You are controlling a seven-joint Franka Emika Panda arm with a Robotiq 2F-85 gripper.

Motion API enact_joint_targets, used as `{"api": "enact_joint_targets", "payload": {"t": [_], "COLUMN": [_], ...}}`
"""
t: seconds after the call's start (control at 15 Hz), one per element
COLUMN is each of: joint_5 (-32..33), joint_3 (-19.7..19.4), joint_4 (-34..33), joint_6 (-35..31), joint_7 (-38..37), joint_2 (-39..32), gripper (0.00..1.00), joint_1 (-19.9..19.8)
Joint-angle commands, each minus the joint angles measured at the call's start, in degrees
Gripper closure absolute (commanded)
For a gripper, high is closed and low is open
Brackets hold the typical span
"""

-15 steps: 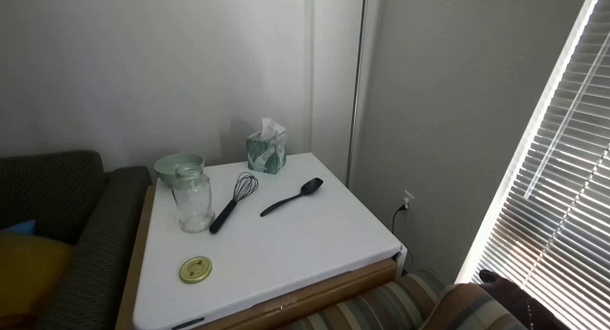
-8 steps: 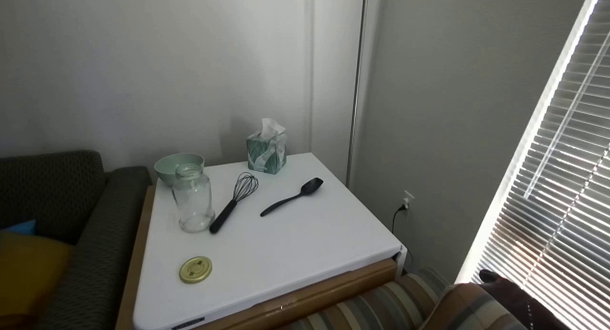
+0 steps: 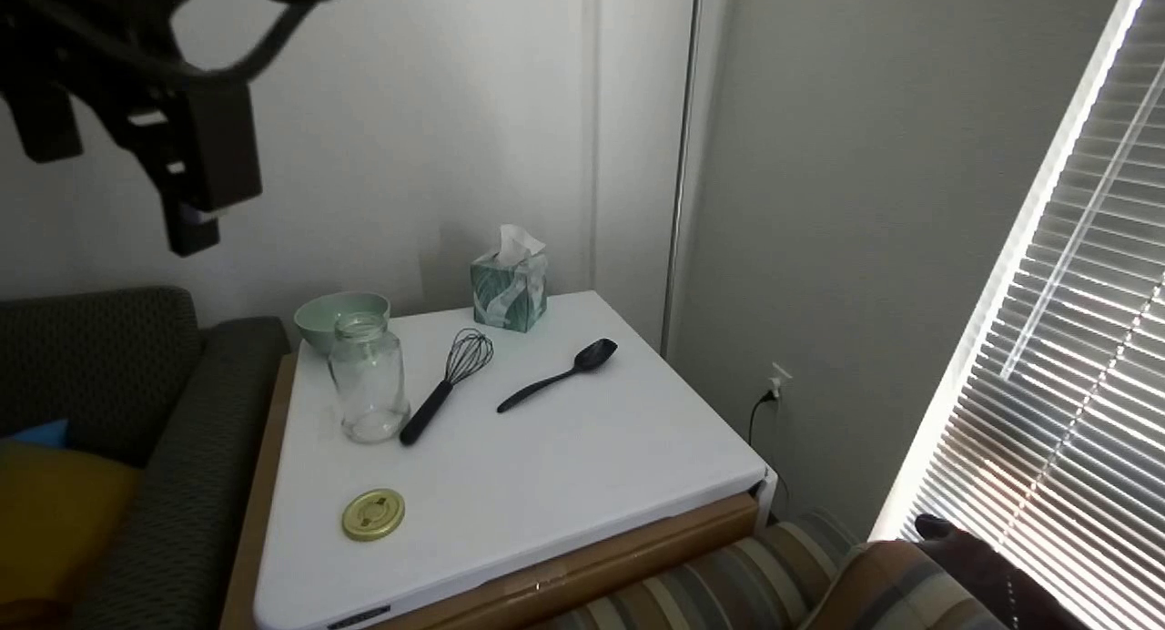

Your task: Get the black spoon and put it in the colourless glass

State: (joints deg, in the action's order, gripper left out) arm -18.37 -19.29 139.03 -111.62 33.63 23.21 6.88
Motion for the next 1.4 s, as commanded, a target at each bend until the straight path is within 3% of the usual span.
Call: {"api": "enact_joint_targets", "payload": {"t": [0.0, 0.13, 0.2, 0.53, 0.67, 0.8, 1.07, 1.33], "joint_5": [-2.2, -1.3, -1.7, -1.6, -1.9, -3.8, -8.3, -17.0], "joint_3": [3.0, 5.8, 6.6, 8.3, 8.4, 9.0, 10.1, 13.4], "joint_4": [-8.4, -11.8, -7.4, -8.5, -6.9, -7.0, -10.9, -19.5], "joint_6": [-0.9, -3.1, -2.1, -2.3, -6.3, -14.8, -28.1, -25.8], "joint_7": [8.1, 9.4, 7.1, 6.9, 7.3, 9.4, 13.4, 17.5], "joint_2": [-12.7, -17.8, -12.1, -13.5, -13.5, -16.2, -24.1, -32.1], "gripper": [0.00, 0.00, 0.00, 0.00, 0.00, 0.00, 0.00, 0.00], "joint_1": [0.3, -0.8, -2.4, -3.5, -3.7, -3.8, -3.7, -5.7]}}
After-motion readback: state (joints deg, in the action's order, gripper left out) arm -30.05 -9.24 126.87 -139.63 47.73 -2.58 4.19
